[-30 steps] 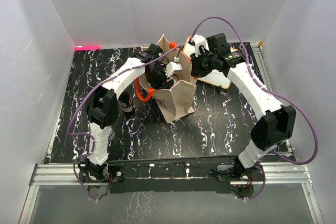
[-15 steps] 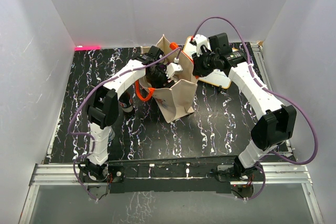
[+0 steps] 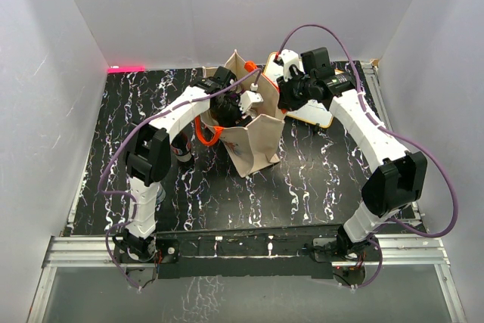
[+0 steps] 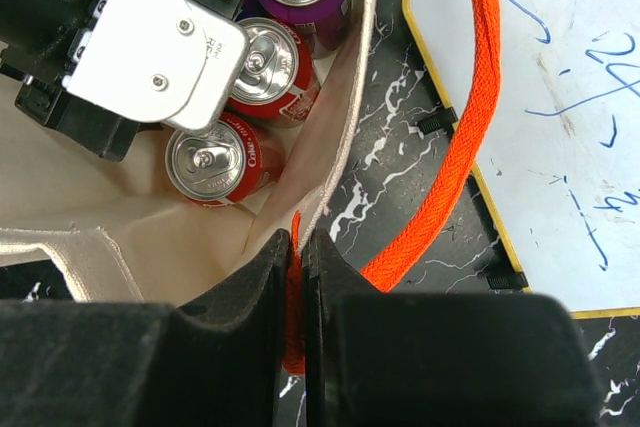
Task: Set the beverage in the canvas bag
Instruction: Place the drink in the canvas bag.
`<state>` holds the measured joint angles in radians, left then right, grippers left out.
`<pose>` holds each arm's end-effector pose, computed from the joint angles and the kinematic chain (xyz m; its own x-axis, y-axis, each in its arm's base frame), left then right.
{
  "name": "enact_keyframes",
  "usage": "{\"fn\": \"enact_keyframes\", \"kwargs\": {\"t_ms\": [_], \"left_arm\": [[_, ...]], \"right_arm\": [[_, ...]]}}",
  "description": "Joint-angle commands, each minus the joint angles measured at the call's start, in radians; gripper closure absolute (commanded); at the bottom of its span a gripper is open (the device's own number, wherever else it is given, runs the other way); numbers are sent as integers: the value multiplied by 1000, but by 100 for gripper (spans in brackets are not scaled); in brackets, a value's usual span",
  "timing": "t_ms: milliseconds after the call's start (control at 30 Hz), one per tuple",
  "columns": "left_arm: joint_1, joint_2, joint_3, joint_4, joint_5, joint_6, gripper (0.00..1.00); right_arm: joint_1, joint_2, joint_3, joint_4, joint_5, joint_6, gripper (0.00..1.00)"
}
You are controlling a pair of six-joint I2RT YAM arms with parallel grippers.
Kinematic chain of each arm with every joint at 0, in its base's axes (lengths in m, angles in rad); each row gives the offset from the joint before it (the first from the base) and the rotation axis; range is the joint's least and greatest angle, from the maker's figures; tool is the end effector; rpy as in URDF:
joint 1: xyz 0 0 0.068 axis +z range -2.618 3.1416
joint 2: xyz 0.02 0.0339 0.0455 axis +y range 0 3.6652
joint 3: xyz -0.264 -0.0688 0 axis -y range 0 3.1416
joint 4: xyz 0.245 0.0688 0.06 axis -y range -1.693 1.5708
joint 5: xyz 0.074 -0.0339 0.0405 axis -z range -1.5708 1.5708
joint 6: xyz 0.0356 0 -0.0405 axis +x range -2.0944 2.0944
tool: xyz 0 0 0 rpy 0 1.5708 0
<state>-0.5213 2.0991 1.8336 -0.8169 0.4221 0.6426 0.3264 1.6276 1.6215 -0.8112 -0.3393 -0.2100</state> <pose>0.3875 -0.2393 0.2411 -0.2409 0.7688 -0.5924 0.9560 0.2931 -0.0084 0.3315 0.1247 0.3571 -0.5676 -0.3997 -0.7198 -0.6507 0.7534 0.0948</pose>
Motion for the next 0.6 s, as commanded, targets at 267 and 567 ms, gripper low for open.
{"fn": "enact_keyframes", "kwargs": {"t_ms": [267, 567], "left_arm": [[3, -7, -26, -72, -109, -70, 43], [3, -30, -51, -53, -120, -119, 31]], "right_arm": [[-12, -70, -61, 91, -7, -29, 92], [-12, -96, -97, 117, 5, -30, 92]]}}
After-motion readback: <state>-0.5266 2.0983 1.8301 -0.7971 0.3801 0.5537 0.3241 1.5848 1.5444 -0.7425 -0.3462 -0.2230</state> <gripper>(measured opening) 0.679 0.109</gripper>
